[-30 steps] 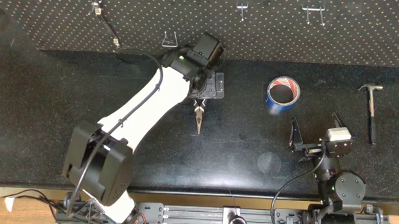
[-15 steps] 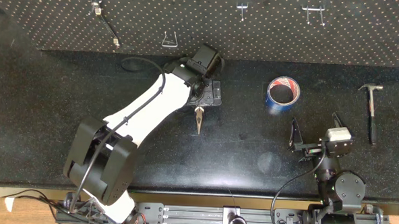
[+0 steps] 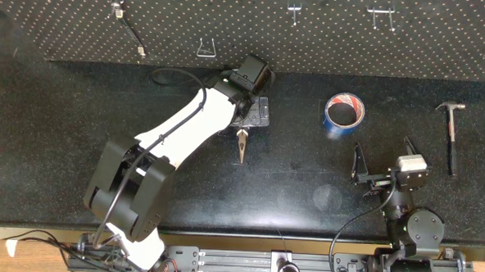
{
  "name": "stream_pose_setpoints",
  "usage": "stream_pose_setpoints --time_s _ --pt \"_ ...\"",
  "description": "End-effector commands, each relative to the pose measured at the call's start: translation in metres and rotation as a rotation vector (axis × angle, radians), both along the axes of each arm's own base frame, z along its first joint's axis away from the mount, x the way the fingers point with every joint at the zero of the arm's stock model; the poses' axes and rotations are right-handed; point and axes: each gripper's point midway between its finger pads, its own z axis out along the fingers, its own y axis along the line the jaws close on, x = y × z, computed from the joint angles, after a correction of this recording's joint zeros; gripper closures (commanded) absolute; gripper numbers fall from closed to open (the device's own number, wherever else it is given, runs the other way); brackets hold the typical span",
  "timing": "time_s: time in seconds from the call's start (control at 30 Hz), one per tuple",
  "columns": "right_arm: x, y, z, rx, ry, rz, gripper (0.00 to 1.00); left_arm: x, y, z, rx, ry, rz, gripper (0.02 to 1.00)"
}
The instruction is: Place Tools Onto Pegboard
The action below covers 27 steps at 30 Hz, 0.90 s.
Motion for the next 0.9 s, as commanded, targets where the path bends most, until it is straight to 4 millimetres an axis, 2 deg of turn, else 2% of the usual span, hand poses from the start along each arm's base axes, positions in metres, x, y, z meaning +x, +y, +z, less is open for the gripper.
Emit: stream_pose_setpoints --time_s 0.03,0.3,0.9 --pt "0.0 0.001 -0.001 -0.018 -0.002 0.002 0.009 0.007 0.006 -0.003 0.045 -0.035 -0.017 0.023" --pt "0.0 0.001 -0.001 -0.018 -0.002 0.003 0.009 0.02 -0.002 -0.001 0.012 -0.084 -0.015 0.023" --pt "0.0 0.001 -0.001 -0.018 -0.002 0.003 0.009 0.011 -0.013 -0.014 -0.047 -0.02 -0.028 0.02"
